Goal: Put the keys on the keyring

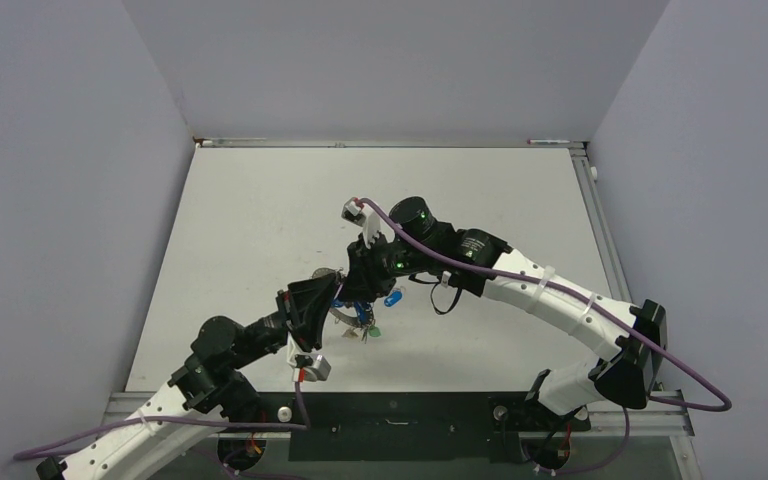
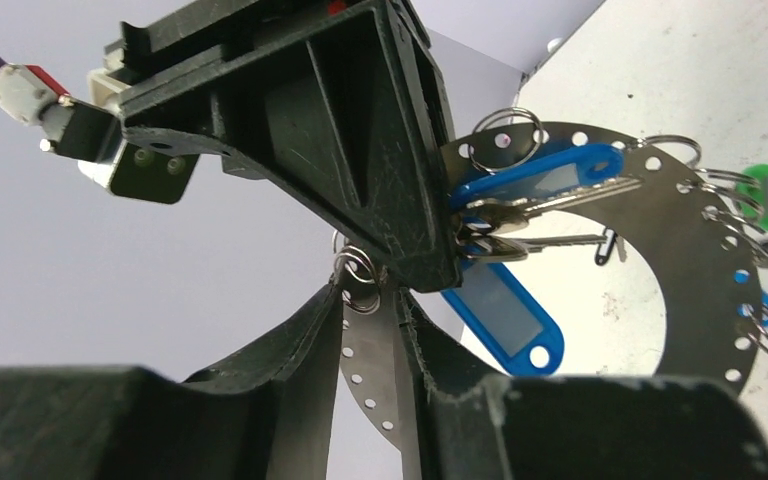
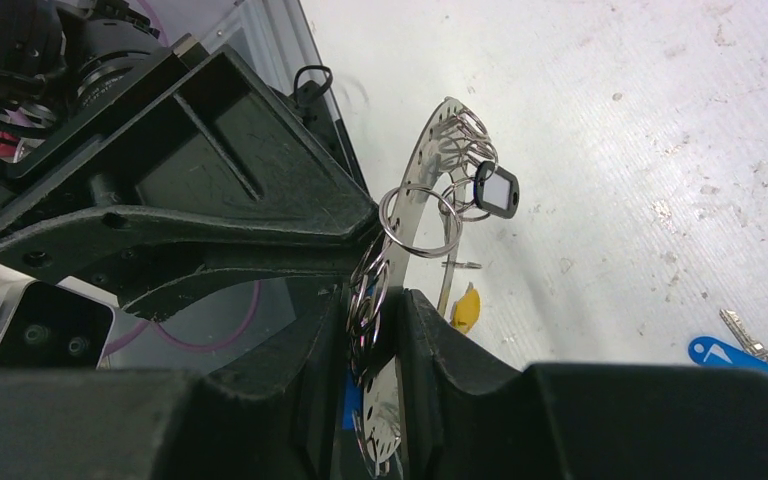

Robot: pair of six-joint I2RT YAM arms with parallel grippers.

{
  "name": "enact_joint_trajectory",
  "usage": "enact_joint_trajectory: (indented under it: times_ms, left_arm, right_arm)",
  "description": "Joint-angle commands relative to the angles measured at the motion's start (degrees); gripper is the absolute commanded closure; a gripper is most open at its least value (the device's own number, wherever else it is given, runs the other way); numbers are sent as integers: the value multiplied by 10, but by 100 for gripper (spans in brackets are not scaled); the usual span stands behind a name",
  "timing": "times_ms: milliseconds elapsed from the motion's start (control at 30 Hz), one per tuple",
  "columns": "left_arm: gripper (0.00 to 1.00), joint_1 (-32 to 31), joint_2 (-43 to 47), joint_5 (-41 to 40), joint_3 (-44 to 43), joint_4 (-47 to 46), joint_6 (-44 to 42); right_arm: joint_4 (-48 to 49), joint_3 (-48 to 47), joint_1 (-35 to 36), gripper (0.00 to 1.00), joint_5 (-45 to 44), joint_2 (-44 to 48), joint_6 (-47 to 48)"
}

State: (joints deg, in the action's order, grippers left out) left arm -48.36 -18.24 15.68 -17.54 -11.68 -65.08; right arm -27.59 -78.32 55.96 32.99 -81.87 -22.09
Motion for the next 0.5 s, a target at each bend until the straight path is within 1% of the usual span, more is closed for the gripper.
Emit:
enact_joint_trajectory:
  times_ms: [0, 200, 467]
  left_arm:
    - [79, -4, 5, -6, -22, 43, 3]
    - [86, -4, 4, -21, -13, 30, -8]
    - [87, -7, 0, -38, -7, 22, -37]
  right_arm:
    - [21, -13, 11, 95, 7, 19, 9]
    - [28, -14, 21, 95, 18, 19, 7]
    - [32, -14, 39, 95, 21, 14, 5]
